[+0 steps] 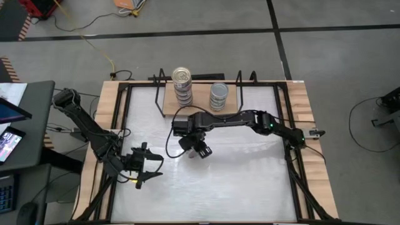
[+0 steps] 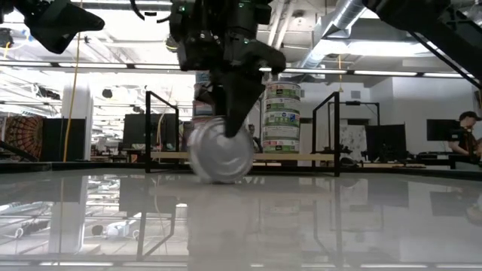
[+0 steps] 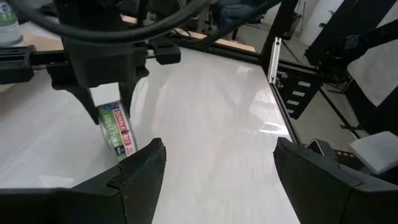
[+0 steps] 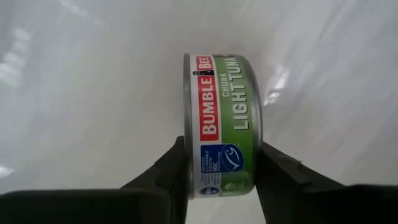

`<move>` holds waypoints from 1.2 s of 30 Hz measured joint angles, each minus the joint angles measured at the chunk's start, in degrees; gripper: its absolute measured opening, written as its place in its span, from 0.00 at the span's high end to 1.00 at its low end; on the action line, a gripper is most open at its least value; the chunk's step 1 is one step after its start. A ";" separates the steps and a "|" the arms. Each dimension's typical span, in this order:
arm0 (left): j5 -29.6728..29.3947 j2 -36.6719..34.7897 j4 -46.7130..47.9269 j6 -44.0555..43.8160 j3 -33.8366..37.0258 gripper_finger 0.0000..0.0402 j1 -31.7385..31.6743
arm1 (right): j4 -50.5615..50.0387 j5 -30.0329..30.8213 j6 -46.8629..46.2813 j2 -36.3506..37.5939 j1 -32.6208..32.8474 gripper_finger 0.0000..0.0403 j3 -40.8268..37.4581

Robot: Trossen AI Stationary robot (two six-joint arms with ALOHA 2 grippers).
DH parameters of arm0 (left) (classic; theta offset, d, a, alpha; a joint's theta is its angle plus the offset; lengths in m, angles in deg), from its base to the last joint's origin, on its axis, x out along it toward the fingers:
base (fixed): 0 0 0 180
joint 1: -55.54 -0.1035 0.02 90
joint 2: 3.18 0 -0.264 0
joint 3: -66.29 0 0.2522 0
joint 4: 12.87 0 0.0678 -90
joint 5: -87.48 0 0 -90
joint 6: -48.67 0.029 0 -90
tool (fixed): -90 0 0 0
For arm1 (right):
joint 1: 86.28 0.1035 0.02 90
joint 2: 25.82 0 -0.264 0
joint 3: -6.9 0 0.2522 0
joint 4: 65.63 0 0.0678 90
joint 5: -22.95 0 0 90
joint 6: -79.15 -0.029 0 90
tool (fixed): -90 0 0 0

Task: Stack canned seafood by type on shelf
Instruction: Stack the green tuna can on top of the other green tuna can on the shelf

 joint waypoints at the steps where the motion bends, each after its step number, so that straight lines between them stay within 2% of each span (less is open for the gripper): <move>1: -0.03 0.01 0.00 0.38 0.00 0.28 0.00 | -1.67 -0.26 -0.37 0.08 -0.24 0.59 0.22; 4: -0.94 0.01 0.00 1.77 0.00 0.28 0.00 | -9.15 -2.70 -2.22 0.40 -1.24 0.59 1.51; 8: -3.23 0.00 -0.04 4.17 0.00 0.28 0.00 | -17.45 -9.45 -4.51 0.59 -3.60 0.59 3.78; 12: -4.31 -0.01 -0.05 4.36 0.00 0.28 -0.02 | -16.49 -14.99 -7.30 2.95 -7.35 0.58 3.71; 18: -4.02 0.01 0.02 4.17 0.00 0.28 0.00 | -16.87 -19.15 -8.77 10.68 -12.33 0.58 3.81; 26: -4.24 0.01 0.30 5.68 0.00 0.28 0.00 | -16.34 -19.68 -8.12 20.29 -16.83 0.58 3.82; 28: -4.65 0.01 0.33 5.98 0.00 0.28 0.00 | -15.22 -20.44 -7.87 21.96 -19.14 0.58 3.79; 32: -6.29 0.01 0.30 8.61 0.00 0.28 0.00 | -12.57 -26.88 -8.69 24.84 -25.39 0.58 3.81; 36: -8.85 0.57 0.22 11.11 -0.02 0.28 -0.02 | -12.44 -29.92 -10.58 25.07 -32.61 0.58 3.74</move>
